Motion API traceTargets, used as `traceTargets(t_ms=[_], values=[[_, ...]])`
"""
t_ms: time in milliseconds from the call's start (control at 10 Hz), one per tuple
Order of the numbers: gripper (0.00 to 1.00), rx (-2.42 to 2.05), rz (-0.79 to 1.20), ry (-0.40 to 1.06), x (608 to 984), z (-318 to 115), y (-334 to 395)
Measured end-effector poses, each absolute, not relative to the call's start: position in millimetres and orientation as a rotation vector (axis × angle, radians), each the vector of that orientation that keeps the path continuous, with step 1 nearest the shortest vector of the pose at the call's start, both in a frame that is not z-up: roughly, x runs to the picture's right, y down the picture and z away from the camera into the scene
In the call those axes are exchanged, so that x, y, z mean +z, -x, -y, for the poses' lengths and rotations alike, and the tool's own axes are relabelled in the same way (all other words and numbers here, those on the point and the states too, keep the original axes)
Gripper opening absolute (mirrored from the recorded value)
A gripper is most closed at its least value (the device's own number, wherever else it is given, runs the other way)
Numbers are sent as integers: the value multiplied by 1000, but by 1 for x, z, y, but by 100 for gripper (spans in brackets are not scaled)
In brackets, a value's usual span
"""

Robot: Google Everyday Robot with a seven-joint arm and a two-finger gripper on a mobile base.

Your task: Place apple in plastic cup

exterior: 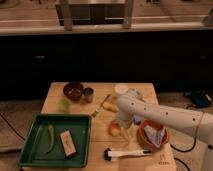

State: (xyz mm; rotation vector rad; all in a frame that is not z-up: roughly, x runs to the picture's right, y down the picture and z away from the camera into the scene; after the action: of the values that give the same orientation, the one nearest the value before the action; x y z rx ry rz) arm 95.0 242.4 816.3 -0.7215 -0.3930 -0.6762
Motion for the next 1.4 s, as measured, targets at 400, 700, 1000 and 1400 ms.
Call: traceTargets(t_ms=[400, 700, 1000, 1400], values=[[80, -685, 396, 722, 817, -243, -95], [80, -690, 398, 723, 818, -243, -95], [80, -696, 400, 722, 818, -243, -96], [80, -704, 402, 723, 818, -244, -98]])
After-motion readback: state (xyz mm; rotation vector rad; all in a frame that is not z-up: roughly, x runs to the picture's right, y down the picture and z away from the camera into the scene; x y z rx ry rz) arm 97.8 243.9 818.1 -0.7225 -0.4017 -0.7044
